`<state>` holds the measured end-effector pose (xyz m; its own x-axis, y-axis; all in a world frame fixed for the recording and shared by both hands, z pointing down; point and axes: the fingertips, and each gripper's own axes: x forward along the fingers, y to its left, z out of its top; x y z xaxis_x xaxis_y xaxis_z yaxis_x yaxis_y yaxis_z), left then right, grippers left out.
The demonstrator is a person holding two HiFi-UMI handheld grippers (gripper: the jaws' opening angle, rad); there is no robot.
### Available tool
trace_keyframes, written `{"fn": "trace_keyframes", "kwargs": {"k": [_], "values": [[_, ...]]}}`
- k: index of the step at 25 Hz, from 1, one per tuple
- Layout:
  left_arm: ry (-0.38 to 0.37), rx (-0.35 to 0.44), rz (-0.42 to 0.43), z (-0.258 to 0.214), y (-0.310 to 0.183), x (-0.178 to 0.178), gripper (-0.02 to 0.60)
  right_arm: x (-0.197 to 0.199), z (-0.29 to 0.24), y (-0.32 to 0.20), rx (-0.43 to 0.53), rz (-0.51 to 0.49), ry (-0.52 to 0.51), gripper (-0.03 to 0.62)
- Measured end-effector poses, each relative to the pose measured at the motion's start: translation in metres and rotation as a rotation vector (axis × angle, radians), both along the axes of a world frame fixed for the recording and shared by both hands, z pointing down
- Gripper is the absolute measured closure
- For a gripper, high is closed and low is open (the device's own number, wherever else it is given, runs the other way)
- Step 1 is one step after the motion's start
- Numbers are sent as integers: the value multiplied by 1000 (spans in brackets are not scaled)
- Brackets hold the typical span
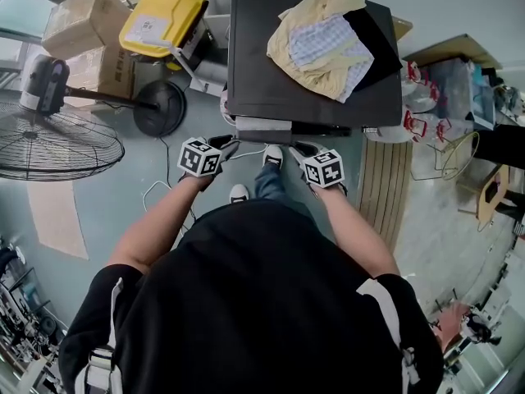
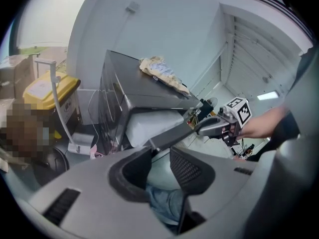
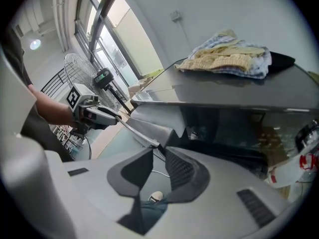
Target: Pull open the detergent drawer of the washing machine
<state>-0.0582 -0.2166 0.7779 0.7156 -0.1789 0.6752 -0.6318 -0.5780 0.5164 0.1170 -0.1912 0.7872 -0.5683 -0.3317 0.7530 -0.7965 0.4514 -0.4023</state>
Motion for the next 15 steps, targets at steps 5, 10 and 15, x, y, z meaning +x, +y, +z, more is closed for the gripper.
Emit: {"fn": "trace_keyframes", "kwargs": {"k": [5,10,15], "values": [[11,-16,22,-1,18,-1,462,-1,0,17,-9,11,-8,516],[19,-27,36,-2,35,-2,462,-2,-1,35,-15,7,-10,516],[28,-47,49,-3,52,-2,462,-3,-2,52,-21,14,-16,517]]}}
